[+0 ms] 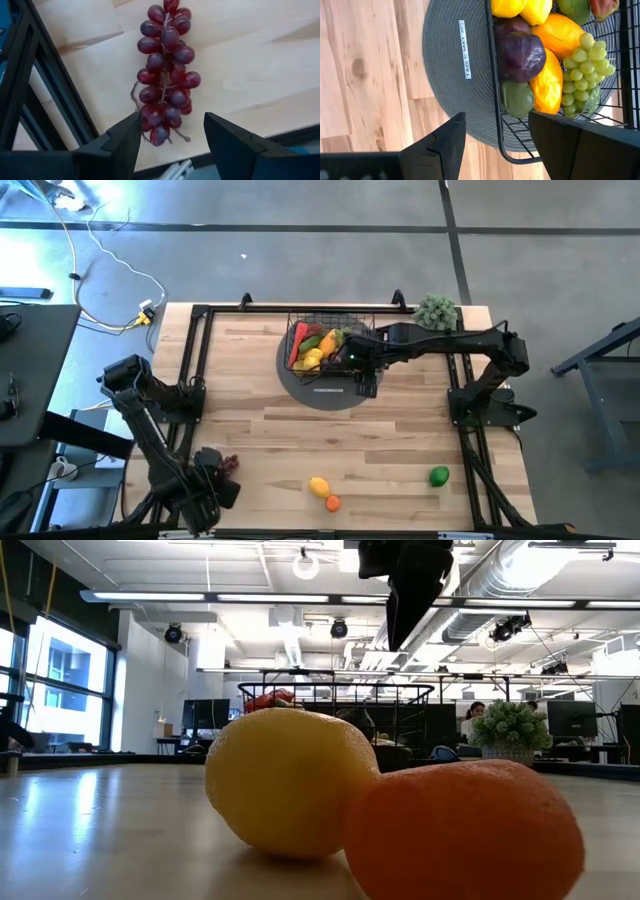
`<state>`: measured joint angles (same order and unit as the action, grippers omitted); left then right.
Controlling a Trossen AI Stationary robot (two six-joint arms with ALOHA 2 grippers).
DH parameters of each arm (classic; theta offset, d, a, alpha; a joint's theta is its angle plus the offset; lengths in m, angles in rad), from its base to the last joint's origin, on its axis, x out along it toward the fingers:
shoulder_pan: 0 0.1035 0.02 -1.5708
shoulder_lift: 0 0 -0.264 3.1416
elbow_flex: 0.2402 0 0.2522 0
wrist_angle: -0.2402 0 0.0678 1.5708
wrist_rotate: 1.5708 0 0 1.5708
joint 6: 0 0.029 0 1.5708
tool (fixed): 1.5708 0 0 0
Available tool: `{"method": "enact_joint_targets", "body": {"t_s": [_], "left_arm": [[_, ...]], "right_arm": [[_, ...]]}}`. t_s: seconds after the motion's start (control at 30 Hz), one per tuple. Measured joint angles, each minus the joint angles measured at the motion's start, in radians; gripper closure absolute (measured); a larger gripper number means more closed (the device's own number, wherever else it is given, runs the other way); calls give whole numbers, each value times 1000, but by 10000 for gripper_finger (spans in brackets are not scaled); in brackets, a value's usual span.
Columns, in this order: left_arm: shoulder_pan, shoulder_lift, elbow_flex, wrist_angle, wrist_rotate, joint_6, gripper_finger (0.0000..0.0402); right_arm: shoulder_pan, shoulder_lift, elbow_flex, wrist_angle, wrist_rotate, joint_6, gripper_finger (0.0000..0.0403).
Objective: Build produce basket
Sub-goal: Put the red grapes into the black wire basket
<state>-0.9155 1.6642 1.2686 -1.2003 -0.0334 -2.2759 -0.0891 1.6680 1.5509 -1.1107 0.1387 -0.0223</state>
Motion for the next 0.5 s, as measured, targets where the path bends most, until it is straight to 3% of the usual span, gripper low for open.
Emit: {"method": "enact_joint_targets", "body": {"t_s": [0.5], "left_arm": [[6, 128, 0, 61, -1, 5, 198]], "right_arm": [[0, 0, 0, 0, 1, 43, 206]]}}
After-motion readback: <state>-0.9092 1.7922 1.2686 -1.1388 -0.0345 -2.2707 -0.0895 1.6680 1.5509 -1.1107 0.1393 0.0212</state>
